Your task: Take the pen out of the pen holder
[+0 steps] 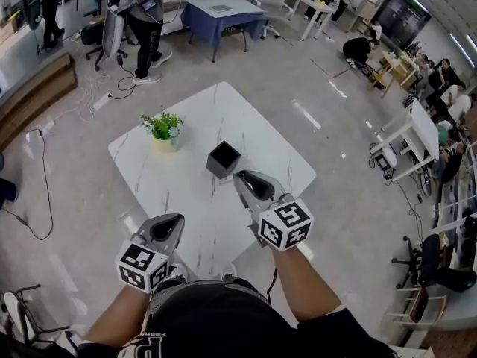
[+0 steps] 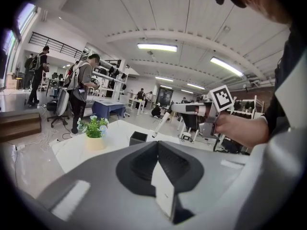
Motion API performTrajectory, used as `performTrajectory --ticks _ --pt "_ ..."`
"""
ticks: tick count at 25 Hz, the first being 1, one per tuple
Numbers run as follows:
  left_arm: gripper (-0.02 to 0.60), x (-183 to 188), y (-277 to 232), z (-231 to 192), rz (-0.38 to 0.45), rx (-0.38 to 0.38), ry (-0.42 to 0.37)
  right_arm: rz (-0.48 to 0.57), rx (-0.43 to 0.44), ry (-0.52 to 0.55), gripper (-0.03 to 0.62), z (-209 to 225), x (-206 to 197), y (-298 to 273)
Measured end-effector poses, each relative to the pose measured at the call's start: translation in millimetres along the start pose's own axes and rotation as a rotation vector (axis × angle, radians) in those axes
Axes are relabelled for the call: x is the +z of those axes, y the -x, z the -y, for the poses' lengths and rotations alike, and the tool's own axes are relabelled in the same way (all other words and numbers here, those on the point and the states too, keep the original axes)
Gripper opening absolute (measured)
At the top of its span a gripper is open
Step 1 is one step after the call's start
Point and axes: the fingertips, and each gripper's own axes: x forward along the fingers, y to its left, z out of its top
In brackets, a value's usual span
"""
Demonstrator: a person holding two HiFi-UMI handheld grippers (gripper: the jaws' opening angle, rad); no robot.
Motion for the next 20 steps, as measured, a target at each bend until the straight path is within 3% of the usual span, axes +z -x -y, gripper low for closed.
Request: performTrajectory --ticks 20 --pt "0.057 1.8 -22.2 26.0 -0.032 -0.092 -0.045 -0.011 -0.027 -0.086 0.061 -31.4 -43.1 68.7"
